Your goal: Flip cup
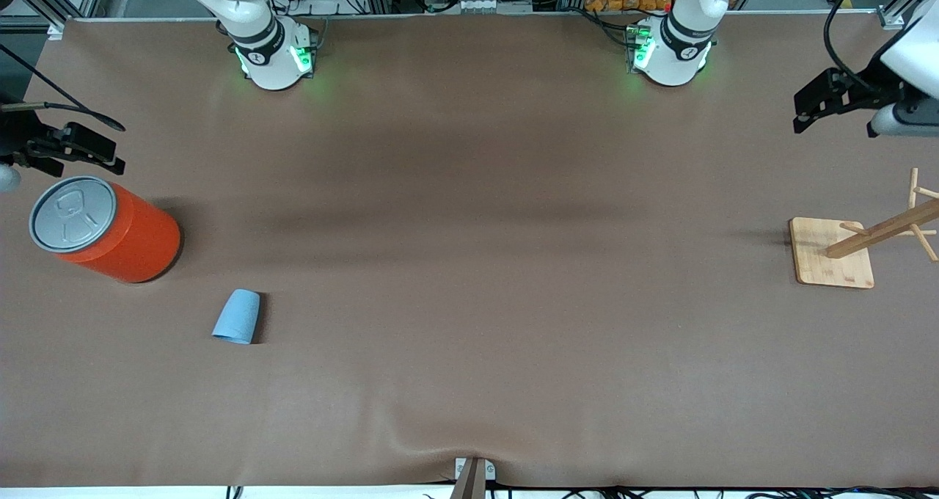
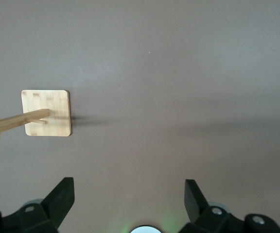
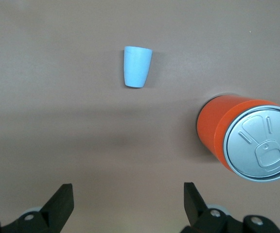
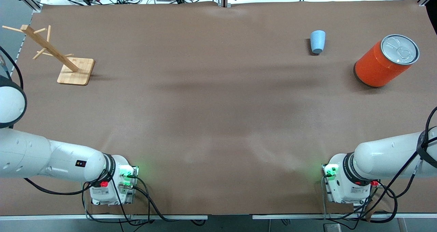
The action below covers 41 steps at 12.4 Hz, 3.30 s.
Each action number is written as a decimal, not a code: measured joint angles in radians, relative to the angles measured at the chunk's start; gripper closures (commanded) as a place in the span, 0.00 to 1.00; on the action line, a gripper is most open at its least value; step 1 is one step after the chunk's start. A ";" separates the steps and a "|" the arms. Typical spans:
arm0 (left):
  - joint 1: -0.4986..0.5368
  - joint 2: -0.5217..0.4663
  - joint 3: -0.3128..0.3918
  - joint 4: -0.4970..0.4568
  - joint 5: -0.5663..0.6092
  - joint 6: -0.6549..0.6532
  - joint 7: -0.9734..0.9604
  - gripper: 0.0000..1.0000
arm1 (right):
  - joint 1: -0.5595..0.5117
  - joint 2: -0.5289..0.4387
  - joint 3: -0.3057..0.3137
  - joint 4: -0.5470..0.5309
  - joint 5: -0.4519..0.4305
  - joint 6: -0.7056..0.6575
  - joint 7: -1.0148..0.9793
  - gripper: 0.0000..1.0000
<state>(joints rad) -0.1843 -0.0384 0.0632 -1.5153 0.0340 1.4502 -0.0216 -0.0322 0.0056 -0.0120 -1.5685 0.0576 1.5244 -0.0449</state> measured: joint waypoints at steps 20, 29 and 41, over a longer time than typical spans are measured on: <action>0.016 0.007 0.003 0.011 -0.001 0.021 0.002 0.00 | 0.004 0.000 -0.002 -0.002 -0.001 -0.002 0.000 0.00; 0.016 0.007 0.003 0.011 -0.001 0.021 0.002 0.00 | -0.013 0.008 -0.015 -0.016 -0.002 -0.010 0.000 0.00; 0.016 0.007 0.003 0.015 -0.001 0.021 0.004 0.00 | 0.008 0.299 -0.002 0.003 0.000 0.045 0.000 0.00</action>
<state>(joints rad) -0.1678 -0.0311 0.0659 -1.4999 0.0330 1.4717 -0.0173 -0.0245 0.3041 -0.0144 -1.5656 0.0571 1.5697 -0.0450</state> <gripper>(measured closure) 0.000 0.000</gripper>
